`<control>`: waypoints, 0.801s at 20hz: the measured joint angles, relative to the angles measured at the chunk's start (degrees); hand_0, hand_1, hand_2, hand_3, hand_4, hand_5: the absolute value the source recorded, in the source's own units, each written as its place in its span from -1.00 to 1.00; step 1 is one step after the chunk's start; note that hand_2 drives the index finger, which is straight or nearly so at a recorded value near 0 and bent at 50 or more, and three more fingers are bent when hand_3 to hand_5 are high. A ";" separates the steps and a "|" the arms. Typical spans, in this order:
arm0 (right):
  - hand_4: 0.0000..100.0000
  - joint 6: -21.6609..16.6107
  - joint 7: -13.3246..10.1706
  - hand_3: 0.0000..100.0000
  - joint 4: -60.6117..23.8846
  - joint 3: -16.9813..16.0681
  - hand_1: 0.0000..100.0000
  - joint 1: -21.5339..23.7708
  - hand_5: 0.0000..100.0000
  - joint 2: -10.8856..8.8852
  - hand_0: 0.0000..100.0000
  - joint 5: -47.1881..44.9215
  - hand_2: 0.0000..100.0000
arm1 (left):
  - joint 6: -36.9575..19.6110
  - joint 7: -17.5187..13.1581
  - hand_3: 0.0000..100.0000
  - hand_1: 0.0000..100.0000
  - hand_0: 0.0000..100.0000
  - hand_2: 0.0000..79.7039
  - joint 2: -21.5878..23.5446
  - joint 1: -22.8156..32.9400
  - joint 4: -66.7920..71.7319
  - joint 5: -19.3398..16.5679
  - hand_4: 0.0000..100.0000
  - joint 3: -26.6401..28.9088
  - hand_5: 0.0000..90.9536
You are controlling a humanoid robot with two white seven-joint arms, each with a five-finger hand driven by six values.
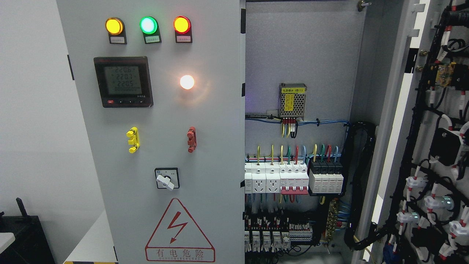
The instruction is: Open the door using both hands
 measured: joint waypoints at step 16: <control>-1.00 0.00 0.00 -1.00 0.00 0.00 -1.00 0.00 -1.00 0.00 -1.00 0.00 -1.00 | -8.20 0.28 -1.00 -1.00 -1.00 -1.00 -25.16 0.23 38.79 -12.63 -0.91 0.33 -1.00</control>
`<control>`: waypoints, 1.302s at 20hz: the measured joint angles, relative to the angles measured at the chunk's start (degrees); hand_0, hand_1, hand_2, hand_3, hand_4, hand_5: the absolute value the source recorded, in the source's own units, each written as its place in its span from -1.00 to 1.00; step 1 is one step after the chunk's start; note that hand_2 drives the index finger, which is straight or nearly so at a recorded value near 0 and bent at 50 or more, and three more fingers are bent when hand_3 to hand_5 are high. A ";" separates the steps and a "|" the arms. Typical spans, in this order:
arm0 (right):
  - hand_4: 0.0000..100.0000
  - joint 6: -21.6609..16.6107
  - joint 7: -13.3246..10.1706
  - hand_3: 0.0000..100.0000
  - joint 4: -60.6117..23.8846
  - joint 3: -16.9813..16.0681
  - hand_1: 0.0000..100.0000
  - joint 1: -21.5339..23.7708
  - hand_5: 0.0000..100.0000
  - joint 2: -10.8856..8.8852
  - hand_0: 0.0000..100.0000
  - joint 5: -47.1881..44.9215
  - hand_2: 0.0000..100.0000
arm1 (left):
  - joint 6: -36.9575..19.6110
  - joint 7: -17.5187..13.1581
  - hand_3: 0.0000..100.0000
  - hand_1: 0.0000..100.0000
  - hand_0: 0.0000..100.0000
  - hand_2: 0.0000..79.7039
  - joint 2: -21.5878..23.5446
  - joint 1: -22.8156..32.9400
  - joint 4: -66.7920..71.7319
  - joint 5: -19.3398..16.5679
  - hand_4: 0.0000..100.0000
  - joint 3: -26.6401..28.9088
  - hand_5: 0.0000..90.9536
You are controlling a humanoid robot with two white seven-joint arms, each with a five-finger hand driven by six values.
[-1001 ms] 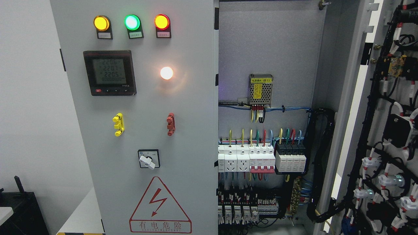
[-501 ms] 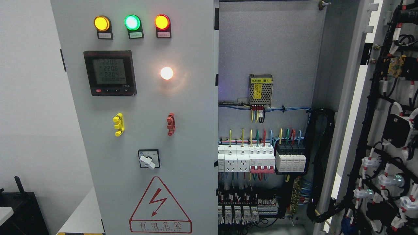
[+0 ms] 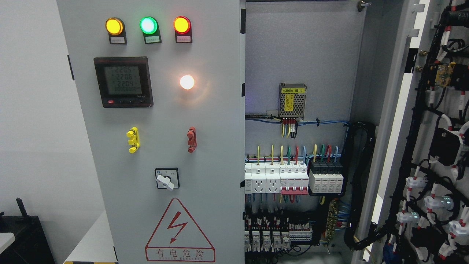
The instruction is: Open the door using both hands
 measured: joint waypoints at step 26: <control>-1.00 -0.08 0.00 -1.00 -0.02 0.02 -1.00 -0.10 -1.00 0.03 -1.00 -0.07 -1.00 | 11.38 13.12 -1.00 -1.00 -1.00 -1.00 -32.36 -11.56 45.49 -44.04 -0.91 40.89 -1.00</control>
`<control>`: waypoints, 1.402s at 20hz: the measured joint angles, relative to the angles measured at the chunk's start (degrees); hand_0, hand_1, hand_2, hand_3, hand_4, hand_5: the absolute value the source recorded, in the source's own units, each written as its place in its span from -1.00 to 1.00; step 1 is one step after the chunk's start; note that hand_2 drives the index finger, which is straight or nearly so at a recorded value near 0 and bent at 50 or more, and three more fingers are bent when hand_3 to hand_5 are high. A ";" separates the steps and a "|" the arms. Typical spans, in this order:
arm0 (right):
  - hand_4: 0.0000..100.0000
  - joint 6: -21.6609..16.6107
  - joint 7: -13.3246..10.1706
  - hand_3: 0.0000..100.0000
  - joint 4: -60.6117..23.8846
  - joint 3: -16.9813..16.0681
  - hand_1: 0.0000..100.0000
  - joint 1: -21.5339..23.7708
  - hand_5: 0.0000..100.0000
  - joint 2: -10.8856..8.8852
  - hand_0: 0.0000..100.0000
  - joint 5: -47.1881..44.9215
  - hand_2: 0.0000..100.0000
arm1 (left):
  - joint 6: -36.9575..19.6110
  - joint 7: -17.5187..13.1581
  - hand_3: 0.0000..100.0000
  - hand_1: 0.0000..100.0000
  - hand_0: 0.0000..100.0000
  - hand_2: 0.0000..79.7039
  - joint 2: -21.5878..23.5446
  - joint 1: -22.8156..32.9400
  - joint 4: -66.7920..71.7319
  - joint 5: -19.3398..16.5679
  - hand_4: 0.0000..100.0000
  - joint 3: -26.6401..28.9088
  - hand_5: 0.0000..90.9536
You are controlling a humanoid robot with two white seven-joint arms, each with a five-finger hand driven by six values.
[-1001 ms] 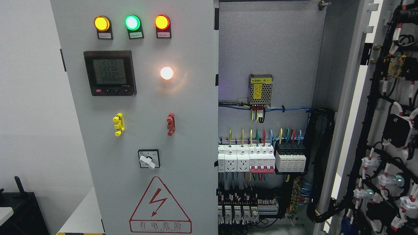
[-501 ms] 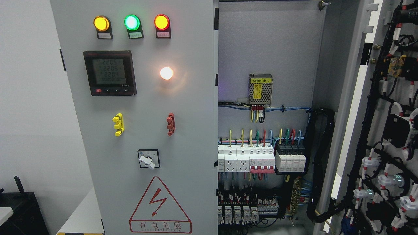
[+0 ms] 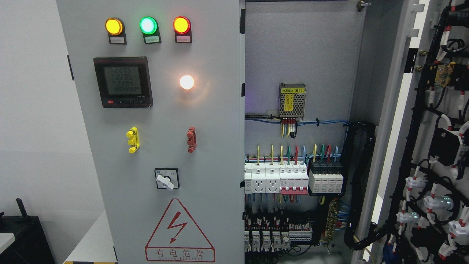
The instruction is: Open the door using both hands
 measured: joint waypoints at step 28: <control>-1.00 -4.63 -0.04 -1.00 -32.88 -0.45 -1.00 22.76 -1.00 -1.78 -1.00 0.52 -1.00 | 1.29 2.16 -1.00 -1.00 -1.00 -1.00 -4.64 -0.19 6.54 -17.27 -0.91 29.69 -1.00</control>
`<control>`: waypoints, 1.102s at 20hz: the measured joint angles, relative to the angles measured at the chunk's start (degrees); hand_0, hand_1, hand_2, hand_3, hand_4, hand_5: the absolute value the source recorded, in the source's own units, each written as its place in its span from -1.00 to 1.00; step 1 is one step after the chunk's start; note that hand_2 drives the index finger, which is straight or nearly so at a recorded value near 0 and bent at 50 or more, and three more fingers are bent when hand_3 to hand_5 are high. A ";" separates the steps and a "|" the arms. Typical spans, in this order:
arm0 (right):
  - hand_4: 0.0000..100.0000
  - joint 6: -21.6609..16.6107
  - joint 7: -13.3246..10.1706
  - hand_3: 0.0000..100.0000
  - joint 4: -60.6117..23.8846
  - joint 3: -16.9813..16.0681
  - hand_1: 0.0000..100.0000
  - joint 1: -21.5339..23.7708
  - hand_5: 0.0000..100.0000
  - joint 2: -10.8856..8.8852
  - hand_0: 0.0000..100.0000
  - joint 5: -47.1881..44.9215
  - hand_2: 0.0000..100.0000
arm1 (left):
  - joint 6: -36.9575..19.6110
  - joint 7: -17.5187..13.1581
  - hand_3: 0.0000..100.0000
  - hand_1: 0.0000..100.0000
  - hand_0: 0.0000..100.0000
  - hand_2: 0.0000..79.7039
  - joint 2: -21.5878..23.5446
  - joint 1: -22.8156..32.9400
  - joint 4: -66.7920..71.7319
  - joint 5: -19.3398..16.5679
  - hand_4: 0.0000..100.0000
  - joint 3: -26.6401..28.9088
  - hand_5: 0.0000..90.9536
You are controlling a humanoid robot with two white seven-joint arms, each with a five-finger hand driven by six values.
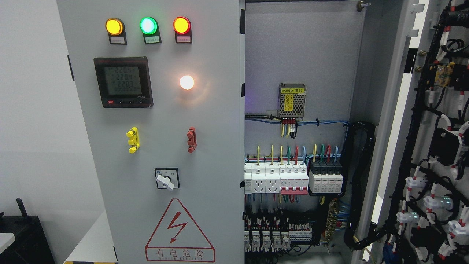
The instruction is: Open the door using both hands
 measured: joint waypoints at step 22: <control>-1.00 -22.41 -0.05 -1.00 -33.13 2.91 -1.00 22.12 -1.00 -4.31 -1.00 -0.09 -1.00 | -0.14 -0.57 -1.00 -1.00 -1.00 -1.00 -0.37 0.00 0.36 -0.15 -0.91 1.05 -1.00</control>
